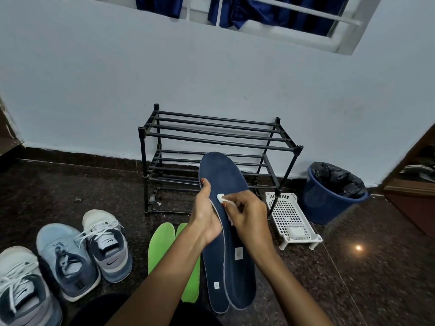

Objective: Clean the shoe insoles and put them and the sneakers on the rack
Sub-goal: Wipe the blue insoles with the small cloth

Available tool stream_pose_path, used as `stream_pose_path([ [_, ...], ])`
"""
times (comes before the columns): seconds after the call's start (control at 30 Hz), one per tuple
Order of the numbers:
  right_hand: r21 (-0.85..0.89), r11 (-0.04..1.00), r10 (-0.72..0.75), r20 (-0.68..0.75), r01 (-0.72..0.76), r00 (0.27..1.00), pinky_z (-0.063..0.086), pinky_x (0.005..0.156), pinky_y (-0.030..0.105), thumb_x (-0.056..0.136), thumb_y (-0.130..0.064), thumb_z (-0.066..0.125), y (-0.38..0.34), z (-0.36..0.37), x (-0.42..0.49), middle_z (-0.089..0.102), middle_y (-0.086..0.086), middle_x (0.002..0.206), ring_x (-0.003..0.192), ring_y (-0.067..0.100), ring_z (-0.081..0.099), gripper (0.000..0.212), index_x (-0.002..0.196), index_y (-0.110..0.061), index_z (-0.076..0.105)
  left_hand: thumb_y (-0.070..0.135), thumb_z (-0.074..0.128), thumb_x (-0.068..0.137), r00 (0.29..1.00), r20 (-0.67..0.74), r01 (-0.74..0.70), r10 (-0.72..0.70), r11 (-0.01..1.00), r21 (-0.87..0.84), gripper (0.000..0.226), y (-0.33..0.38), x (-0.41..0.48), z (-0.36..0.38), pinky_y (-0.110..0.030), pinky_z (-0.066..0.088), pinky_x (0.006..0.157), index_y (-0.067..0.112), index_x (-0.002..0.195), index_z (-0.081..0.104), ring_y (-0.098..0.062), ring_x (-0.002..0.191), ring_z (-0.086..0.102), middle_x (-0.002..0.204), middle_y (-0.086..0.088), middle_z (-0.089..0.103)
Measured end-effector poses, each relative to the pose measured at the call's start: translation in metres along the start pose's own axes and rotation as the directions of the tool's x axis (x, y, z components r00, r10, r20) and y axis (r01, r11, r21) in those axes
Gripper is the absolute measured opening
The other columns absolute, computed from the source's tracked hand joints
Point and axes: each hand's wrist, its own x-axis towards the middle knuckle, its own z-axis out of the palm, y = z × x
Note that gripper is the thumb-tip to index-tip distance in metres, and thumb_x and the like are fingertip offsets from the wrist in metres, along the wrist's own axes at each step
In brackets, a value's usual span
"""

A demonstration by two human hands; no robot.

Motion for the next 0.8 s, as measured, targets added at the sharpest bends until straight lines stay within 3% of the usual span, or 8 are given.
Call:
stream_pose_path([
  [0.13, -0.010, 1.000, 0.019, -0.010, -0.019, 1.000, 0.039, 0.070, 0.001, 0.083, -0.001, 0.063, -0.002, 0.000, 0.002, 0.063, 0.002, 0.087, 0.074, -0.004, 0.055, 0.012, 0.092, -0.004, 0.070, 0.052, 0.023, 0.099, 1.000, 0.015, -0.005, 0.005, 1.000, 0.000, 0.061, -0.001, 0.001, 0.000, -0.032, 0.051, 0.066, 0.006, 0.094, 0.064, -0.020, 0.067, 0.071, 0.078, -0.011, 0.073],
  [0.2, -0.013, 1.000, 0.010, 0.030, -0.010, 1.000, 0.040, 0.070, 0.002, 0.083, -0.002, 0.063, -0.004, 0.000, -0.001, 0.065, 0.003, 0.089, 0.076, 0.000, 0.057, 0.014, 0.093, -0.005, 0.070, 0.052, 0.026, 0.098, 1.000, -0.011, -0.018, 0.018, 1.000, 0.005, 0.060, 0.000, 0.002, -0.002, -0.031, 0.053, 0.063, 0.006, 0.095, 0.064, -0.020, 0.067, 0.071, 0.078, -0.010, 0.073],
  [0.33, 0.021, 1.000, -0.019, 0.113, 0.017, 0.993, 0.037, 0.065, 0.002, 0.081, -0.003, 0.065, -0.008, 0.000, -0.011, 0.061, -0.005, 0.079, 0.073, -0.010, 0.055, 0.012, 0.090, -0.007, 0.072, 0.053, 0.032, 0.097, 0.997, -0.061, -0.036, 0.037, 0.999, 0.014, 0.056, 0.003, 0.003, -0.004, -0.030, 0.053, 0.058, 0.007, 0.093, 0.064, -0.020, 0.062, 0.071, 0.072, -0.008, 0.073],
  [0.47, -0.002, 1.000, -0.015, 0.059, 0.016, 0.998, 0.038, 0.066, 0.002, 0.080, -0.003, 0.066, -0.006, -0.002, -0.010, 0.061, -0.006, 0.079, 0.072, -0.009, 0.056, 0.011, 0.089, -0.008, 0.072, 0.052, 0.029, 0.098, 0.999, -0.023, -0.025, 0.024, 0.999, -0.023, 0.057, 0.002, 0.002, -0.001, -0.032, 0.053, 0.061, 0.007, 0.097, 0.063, -0.021, 0.065, 0.071, 0.076, -0.009, 0.073],
  [0.53, -0.031, 0.999, 0.016, 0.002, -0.016, 1.000, 0.042, 0.070, 0.008, 0.081, -0.007, 0.066, -0.001, -0.004, -0.005, 0.065, -0.003, 0.084, 0.075, -0.001, 0.058, 0.011, 0.089, -0.011, 0.072, 0.053, 0.025, 0.098, 1.000, 0.013, -0.010, 0.010, 0.999, -0.036, 0.060, 0.002, 0.002, -0.001, -0.033, 0.051, 0.064, 0.006, 0.098, 0.063, -0.022, 0.069, 0.071, 0.079, -0.011, 0.073],
  [0.63, -0.090, 0.995, 0.039, -0.066, -0.045, 0.997, 0.048, 0.080, 0.029, 0.081, -0.014, 0.067, 0.005, -0.008, 0.001, 0.067, -0.007, 0.085, 0.082, 0.013, 0.062, 0.008, 0.087, -0.017, 0.072, 0.052, 0.025, 0.098, 0.999, 0.038, -0.010, 0.011, 0.999, -0.035, 0.060, 0.002, 0.003, -0.002, -0.034, 0.050, 0.069, 0.005, 0.100, 0.063, -0.024, 0.078, 0.069, 0.083, -0.012, 0.073],
  [0.8, 0.099, 0.987, 0.138, -0.084, -0.129, 0.987, 0.042, 0.067, 0.004, 0.080, -0.006, 0.068, 0.001, -0.011, 0.005, 0.067, -0.003, 0.083, 0.077, -0.006, 0.060, 0.007, 0.084, -0.010, 0.071, 0.047, 0.039, 0.095, 0.995, 0.102, -0.021, 0.022, 1.000, -0.010, 0.050, 0.005, 0.000, 0.000, -0.035, 0.054, 0.076, 0.005, 0.108, 0.064, -0.024, 0.084, 0.068, 0.095, -0.013, 0.071],
])
